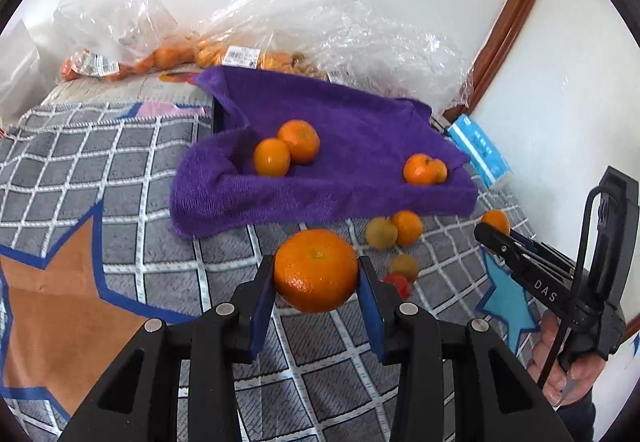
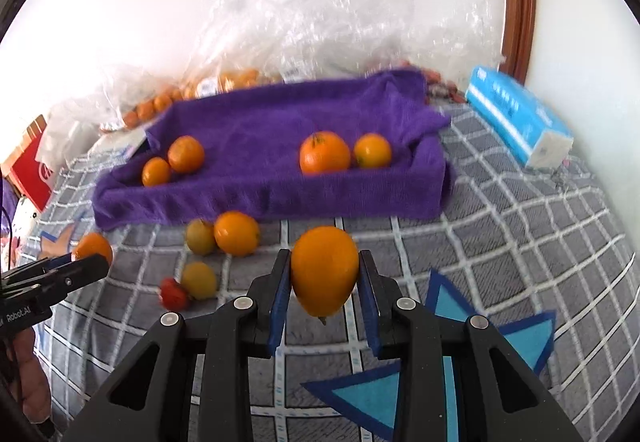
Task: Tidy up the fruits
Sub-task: 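Lift and carry both held oranges toward the purple towel, then lower the oval orange onto the towel with the right gripper while the left gripper releases its orange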
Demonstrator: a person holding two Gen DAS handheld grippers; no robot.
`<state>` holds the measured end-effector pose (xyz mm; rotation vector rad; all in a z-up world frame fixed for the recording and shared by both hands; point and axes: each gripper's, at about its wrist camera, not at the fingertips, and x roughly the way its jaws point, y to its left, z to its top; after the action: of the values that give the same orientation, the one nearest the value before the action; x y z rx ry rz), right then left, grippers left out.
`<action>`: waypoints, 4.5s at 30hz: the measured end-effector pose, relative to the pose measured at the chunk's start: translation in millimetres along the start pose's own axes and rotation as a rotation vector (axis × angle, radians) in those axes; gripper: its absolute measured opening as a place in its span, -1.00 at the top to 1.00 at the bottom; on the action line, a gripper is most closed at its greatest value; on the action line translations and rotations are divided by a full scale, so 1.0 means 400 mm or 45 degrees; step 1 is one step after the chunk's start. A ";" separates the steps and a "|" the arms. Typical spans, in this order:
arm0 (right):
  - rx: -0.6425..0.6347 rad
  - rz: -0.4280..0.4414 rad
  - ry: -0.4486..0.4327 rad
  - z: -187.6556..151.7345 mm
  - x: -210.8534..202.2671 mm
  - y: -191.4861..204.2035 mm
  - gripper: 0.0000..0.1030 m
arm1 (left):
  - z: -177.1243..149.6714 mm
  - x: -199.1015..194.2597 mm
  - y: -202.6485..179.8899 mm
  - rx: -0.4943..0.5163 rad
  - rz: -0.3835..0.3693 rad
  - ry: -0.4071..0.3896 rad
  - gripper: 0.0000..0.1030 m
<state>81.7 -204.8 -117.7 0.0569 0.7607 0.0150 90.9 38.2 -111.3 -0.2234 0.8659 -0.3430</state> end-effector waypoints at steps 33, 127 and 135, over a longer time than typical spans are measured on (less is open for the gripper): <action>0.051 0.009 -0.136 0.177 -0.073 -0.035 0.37 | 0.191 -0.095 -0.078 0.012 0.015 -0.180 0.28; 0.035 0.078 0.120 0.257 0.365 -0.087 0.37 | 0.338 0.333 0.036 -0.030 0.155 0.127 0.27; -0.014 0.020 0.106 0.261 0.309 -0.069 0.32 | 0.331 0.333 0.031 -0.055 0.172 0.174 0.24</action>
<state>242.9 -233.0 -129.0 0.0523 0.8432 0.0362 275.5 5.6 -125.7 -0.1818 1.0190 -0.2152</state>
